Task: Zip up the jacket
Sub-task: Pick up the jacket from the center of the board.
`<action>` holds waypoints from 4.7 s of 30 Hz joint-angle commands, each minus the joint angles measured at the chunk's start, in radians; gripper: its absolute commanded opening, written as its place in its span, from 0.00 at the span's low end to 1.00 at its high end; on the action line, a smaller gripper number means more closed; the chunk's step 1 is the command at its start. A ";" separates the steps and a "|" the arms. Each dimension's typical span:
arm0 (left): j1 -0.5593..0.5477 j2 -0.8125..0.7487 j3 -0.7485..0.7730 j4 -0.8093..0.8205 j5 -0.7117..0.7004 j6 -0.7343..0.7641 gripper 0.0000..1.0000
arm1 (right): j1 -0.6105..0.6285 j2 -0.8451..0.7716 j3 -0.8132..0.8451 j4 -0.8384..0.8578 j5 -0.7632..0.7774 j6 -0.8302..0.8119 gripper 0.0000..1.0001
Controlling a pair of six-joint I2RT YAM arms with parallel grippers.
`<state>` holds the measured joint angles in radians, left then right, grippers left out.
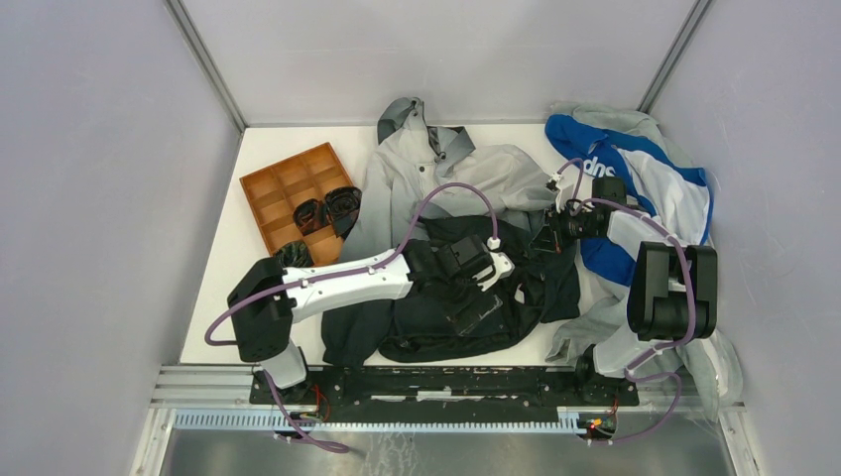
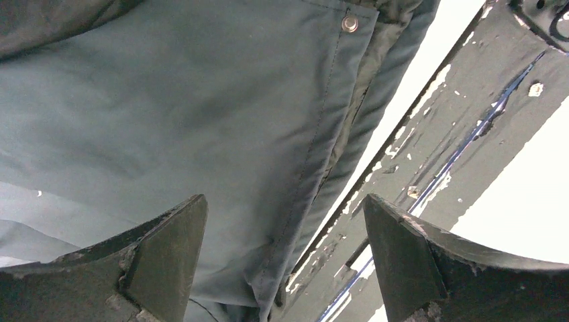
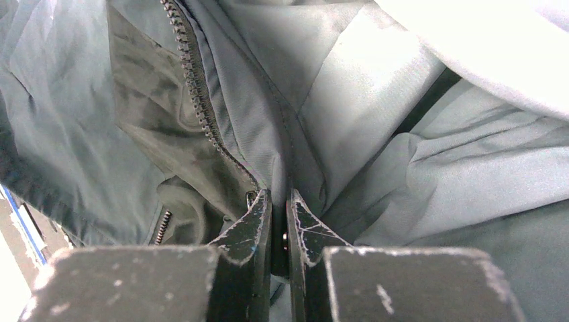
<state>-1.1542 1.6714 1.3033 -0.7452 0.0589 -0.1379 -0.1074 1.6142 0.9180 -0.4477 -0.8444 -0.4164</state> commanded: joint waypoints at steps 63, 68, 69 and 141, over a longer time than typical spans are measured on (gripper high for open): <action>-0.108 0.256 0.147 -0.070 -0.203 -0.094 0.09 | -0.003 -0.031 0.003 0.016 0.002 -0.002 0.00; -0.105 0.187 0.113 -0.077 -0.219 -0.112 0.02 | -0.003 -0.033 -0.001 0.016 0.011 -0.005 0.00; -0.103 0.161 0.101 -0.079 -0.222 -0.120 0.02 | -0.003 -0.033 -0.002 0.017 0.014 -0.005 0.00; 0.344 -0.549 -0.622 0.445 0.499 -0.566 0.02 | -0.004 -0.058 -0.022 0.030 0.053 -0.015 0.13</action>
<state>-0.8089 1.1194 0.6914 -0.3447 0.5121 -0.7269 -0.1074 1.5734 0.8810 -0.4061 -0.7559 -0.4091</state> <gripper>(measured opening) 0.043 0.132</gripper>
